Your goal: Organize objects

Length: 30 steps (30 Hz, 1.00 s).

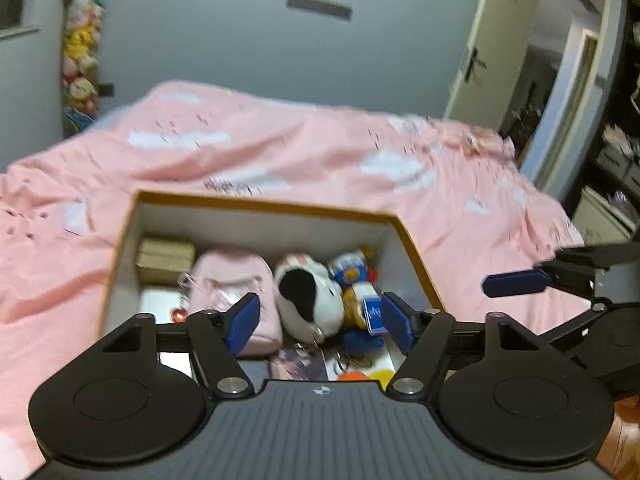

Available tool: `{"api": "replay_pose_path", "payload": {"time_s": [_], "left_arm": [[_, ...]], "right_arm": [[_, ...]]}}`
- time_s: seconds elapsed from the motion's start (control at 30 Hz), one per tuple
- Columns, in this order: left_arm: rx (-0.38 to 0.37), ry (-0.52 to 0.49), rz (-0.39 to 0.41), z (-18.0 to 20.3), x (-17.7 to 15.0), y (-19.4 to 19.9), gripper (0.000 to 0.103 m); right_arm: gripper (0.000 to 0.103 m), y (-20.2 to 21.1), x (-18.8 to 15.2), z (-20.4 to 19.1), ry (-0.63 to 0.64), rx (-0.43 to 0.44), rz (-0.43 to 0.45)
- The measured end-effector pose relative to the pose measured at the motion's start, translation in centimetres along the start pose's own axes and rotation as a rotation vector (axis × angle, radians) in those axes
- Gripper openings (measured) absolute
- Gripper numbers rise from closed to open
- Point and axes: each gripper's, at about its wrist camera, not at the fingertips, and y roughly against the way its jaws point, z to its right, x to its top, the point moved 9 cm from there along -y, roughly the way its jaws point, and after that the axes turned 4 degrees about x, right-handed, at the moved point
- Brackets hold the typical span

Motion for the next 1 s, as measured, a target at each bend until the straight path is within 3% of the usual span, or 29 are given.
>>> {"api": "replay_pose_path", "payload": {"time_s": [0.27, 0.47, 0.6, 1.0], "left_arm": [[0.137, 0.033, 0.137, -3.1, 0.8, 3.4, 0.094], [0.209, 0.004, 0.167, -4.4, -0.3, 4.6, 0.094], [0.278, -0.029, 0.187, -4.9, -1.0, 5.0, 0.094], [0.286, -0.069, 0.128, -5.0, -4.0, 3.4, 0.094]], "right_arm": [[0.094, 3.7, 0.3, -0.9, -0.162, -0.065, 0.264], [0.1, 4.9, -0.3, -2.5, -0.215, -0.102, 0.372], [0.102, 4.8, -0.9, -3.3, -0.204, -0.151, 0.4], [0.102, 2.0, -3.2, -4.1, -0.263, -0.114, 0.346]]}}
